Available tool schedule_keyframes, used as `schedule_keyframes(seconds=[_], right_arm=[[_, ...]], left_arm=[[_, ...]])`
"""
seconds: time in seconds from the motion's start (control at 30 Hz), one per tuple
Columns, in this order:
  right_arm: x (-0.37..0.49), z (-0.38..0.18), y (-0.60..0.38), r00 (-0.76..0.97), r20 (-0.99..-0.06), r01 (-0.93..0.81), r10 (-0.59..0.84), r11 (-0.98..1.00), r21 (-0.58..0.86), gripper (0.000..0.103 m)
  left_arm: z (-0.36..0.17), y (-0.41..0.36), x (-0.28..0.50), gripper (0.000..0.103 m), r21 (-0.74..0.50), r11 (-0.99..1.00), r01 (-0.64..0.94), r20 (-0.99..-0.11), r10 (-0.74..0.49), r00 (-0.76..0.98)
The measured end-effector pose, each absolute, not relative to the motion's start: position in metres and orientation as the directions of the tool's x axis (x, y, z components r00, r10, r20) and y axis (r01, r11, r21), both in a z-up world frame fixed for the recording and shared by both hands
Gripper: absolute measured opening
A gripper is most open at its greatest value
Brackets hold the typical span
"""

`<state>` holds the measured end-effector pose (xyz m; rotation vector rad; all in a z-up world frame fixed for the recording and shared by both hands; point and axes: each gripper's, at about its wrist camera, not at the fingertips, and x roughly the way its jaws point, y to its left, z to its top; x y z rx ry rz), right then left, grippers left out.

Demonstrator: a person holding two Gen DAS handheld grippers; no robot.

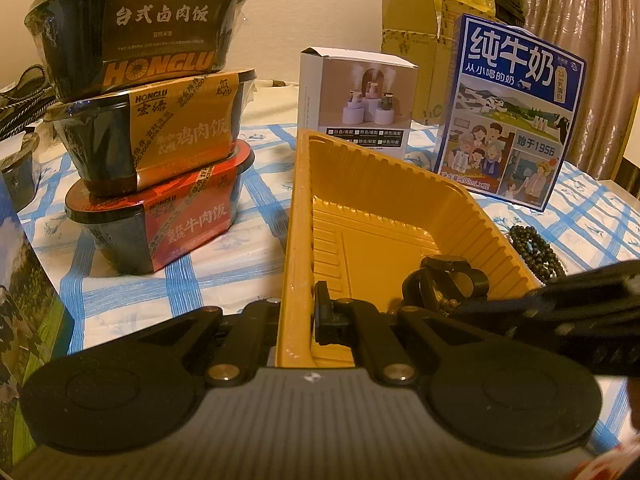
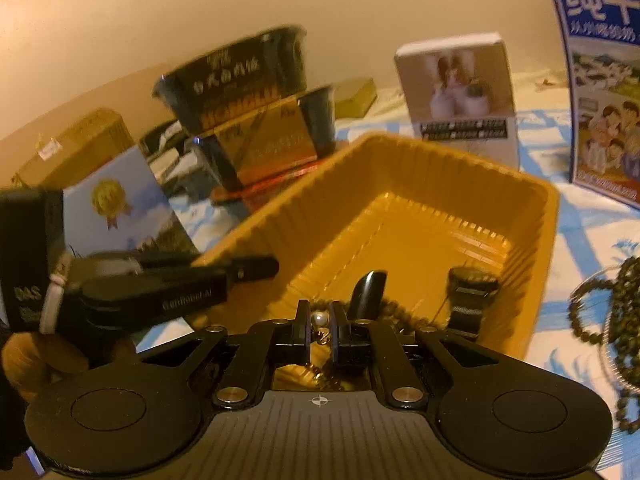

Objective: Organize jewelry
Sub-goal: 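Lift the green bead strand into the tray and open the right gripper, then return the right gripper from the tray to the green bead pile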

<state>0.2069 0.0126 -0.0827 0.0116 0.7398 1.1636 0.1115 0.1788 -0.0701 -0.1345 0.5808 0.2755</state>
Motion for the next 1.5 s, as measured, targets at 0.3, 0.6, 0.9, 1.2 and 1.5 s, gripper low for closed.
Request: schedule_keyframes(seconds=[0.3, 0.6, 0.9, 1.2, 1.5], right_arm=[[0.211, -0.081, 0.016, 0.251, -0.481, -0.805, 0.840, 0.457, 0.378, 0.026], [0.210, -0.070, -0.023, 0.320, -0.463, -0.767, 0.827, 0.512, 0.386, 0.044], [0.206, -0.078, -0.080, 0.406, -0.500, -0.656, 0.765, 0.624, 0.424, 0.044], [0.206, -0.086, -0.123, 0.461, -0.550, -0.575, 0.696, 0.707, 0.413, 0.044], [0.216, -0.085, -0.152, 0.524, -0.569, -0.515, 0.634, 0.768, 0.381, 0.044]], left_arm=[[-0.071, 0.179, 0.112, 0.003, -0.049, 0.954, -0.296, -0.557, 0.220, 0.801], [-0.071, 0.179, 0.112, 0.003, -0.050, 0.953, -0.299, -0.557, 0.221, 0.800], [-0.072, 0.179, 0.112, 0.003, -0.045, 0.952, -0.303, -0.557, 0.227, 0.799], [-0.073, 0.179, 0.113, 0.003, -0.037, 0.952, -0.305, -0.560, 0.233, 0.795], [-0.073, 0.179, 0.113, 0.003, -0.037, 0.952, -0.304, -0.560, 0.233, 0.795]])
